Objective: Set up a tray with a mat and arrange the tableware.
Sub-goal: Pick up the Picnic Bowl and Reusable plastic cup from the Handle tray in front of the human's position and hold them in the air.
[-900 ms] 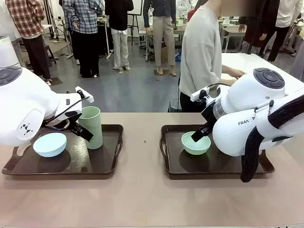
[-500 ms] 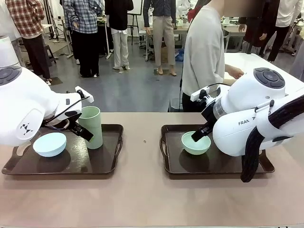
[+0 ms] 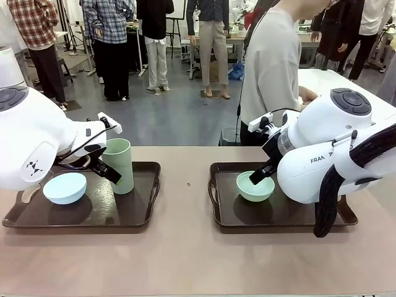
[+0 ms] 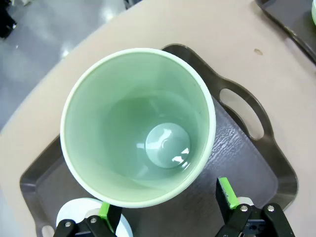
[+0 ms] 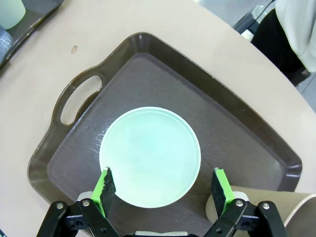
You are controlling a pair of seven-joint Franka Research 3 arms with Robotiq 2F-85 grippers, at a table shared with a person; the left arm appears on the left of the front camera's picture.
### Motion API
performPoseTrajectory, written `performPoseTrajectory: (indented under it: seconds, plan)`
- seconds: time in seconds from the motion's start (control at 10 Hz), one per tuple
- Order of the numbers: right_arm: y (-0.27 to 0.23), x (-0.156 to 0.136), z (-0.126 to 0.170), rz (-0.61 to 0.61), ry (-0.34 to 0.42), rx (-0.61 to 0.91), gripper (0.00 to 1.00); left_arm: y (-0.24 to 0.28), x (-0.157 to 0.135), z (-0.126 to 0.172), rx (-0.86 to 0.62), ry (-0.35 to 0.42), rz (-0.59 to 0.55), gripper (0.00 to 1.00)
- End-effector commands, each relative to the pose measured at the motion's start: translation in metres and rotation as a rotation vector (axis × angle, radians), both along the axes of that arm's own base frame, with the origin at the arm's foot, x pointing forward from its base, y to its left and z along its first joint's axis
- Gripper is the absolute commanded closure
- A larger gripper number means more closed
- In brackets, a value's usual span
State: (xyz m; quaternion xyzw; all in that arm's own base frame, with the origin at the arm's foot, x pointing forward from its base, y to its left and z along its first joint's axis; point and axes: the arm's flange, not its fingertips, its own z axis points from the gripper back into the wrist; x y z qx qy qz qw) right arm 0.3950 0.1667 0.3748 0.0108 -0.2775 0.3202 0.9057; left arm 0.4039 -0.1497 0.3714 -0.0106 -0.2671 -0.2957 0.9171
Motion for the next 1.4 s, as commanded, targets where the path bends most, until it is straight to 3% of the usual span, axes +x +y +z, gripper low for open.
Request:
performPoseTrajectory:
  seconds: [0.0,0.4,0.5,0.6,0.7,0.8,1.0,1.2,1.3]
  plan:
    - [0.0,0.0,0.0,0.0,0.0,0.0,0.0,0.0,0.0,0.0,0.0,0.0,0.0,0.0]
    - [0.0,0.0,0.0,0.0,0.0,0.0,0.0,0.0,0.0,0.0,0.0,0.0,0.0,0.0]
    - [0.002,-0.007,0.005,0.006,0.033,-0.02,0.0,0.0,0.0,0.0,0.0,0.0,0.0,0.0]
    - [0.007,-0.014,0.013,-0.07,0.083,-0.023,0.0,0.005,-0.011,0.012,0.013,0.013,0.025,0.0]
    - [0.012,-0.032,0.026,-0.1,0.126,-0.025,0.0,0.01,-0.028,0.023,-0.012,0.081,0.064,0.0]
    - [0.016,-0.054,0.042,-0.105,0.17,-0.047,0.0,0.013,-0.045,0.035,-0.013,0.088,0.127,0.0]
    - [0.009,-0.108,0.073,-0.113,0.261,-0.044,0.0,0.019,-0.086,0.055,-0.01,0.174,0.147,0.0]
    - [-0.019,-0.155,0.074,-0.184,0.299,-0.164,0.0,0.024,-0.129,0.067,-0.043,0.281,0.14,0.0]
    - [-0.028,-0.167,0.063,-0.205,0.345,-0.168,0.0,0.026,-0.142,0.069,-0.052,0.293,0.146,0.0]
